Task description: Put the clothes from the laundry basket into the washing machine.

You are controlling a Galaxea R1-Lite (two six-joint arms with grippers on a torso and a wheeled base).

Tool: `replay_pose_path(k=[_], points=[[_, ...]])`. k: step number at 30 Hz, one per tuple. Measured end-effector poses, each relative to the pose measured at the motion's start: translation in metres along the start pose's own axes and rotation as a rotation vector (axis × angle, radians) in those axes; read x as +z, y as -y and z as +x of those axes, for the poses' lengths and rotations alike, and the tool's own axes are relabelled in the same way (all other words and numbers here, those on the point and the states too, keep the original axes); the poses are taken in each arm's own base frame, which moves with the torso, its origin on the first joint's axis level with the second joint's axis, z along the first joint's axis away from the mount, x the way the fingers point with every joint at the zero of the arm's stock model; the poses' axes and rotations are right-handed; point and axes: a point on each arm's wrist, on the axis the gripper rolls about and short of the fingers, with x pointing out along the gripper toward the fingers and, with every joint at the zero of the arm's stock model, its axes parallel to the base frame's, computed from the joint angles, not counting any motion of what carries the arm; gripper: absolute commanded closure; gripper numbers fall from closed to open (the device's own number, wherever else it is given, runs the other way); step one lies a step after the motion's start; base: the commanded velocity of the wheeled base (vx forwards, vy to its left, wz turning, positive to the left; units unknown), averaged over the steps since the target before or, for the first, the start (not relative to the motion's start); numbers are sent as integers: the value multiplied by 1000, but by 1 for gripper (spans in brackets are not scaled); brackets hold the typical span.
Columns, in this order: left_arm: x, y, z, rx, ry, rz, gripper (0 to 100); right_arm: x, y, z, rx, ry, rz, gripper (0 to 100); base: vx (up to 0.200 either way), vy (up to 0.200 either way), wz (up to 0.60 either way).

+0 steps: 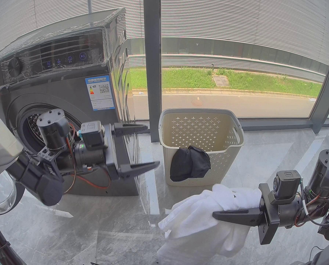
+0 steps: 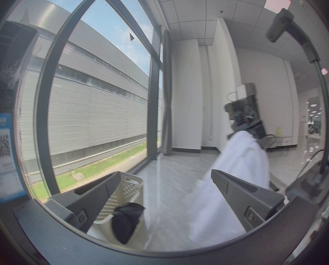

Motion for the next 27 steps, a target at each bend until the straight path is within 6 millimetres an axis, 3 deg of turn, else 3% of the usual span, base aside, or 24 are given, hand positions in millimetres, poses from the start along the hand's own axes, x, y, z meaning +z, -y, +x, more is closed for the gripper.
replay_pose_path(k=[7, 12, 18, 27], points=[[-1, 61, 0, -189, -8, -54, 0, 20, 0, 7, 43, 56, -8, 100, 0, 0, 0], [6, 85, 12, -290, 22, -36, 0, 34, 2, 15, 67, 90, -21, 100, 0, 0, 0], [0, 91, 18, -323, 14, -53, 0, 37, 4, 18, 71, 94, -22, 100, 0, 0, 0], [-21, 81, 34, -328, -5, -79, 0, 42, 0, 23, 92, 105, -36, 100, 0, 0, 0]])
